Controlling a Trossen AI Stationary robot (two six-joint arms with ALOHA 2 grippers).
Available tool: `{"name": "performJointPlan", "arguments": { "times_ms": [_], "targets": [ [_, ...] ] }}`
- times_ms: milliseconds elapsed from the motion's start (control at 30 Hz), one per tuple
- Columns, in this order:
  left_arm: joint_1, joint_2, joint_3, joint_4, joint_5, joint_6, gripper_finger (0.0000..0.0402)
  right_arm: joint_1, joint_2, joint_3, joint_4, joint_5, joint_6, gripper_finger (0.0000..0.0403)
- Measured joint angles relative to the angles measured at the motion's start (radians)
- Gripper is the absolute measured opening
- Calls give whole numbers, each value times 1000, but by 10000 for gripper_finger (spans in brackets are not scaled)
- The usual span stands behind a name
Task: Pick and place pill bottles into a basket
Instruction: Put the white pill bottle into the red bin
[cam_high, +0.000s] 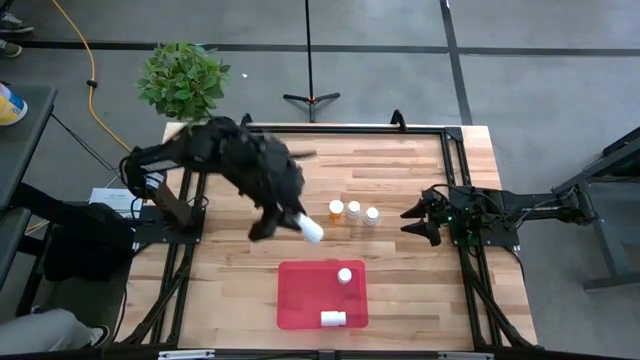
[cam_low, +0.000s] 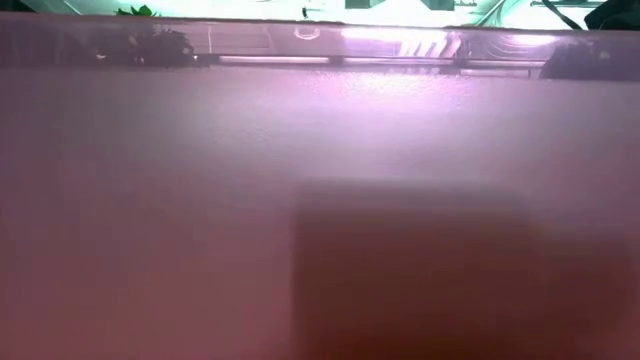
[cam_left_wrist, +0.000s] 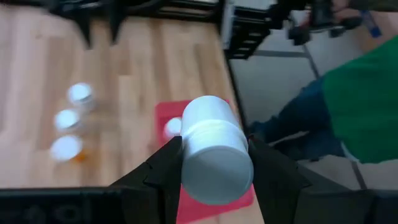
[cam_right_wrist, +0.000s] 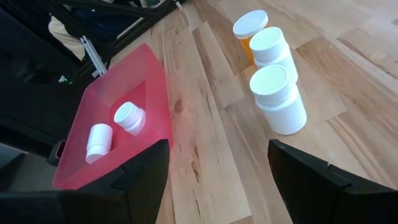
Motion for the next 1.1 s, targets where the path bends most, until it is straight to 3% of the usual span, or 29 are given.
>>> {"name": "performJointPlan", "arguments": {
  "times_ms": [267, 600, 700, 833, 1100],
  "targets": [
    [-137, 23, -224, 188, -106, -51, 190, 0, 0, 0, 1, 39, 0, 264],
    [-171, 57, -609, 401, -200, -132, 190, 0, -1, 0, -4, 58, 3, 264],
    [-169, 60, -694, 393, -208, -161, 190, 0, 0, 0, -3, 70, 21, 264],
    [-169, 67, -766, 437, -216, -185, 190, 0, 0, 0, -2, 75, 27, 264],
    [-168, 106, -767, 510, -204, -190, 190, 0, 0, 0, -2, 77, 53, 264]
  ]
}}
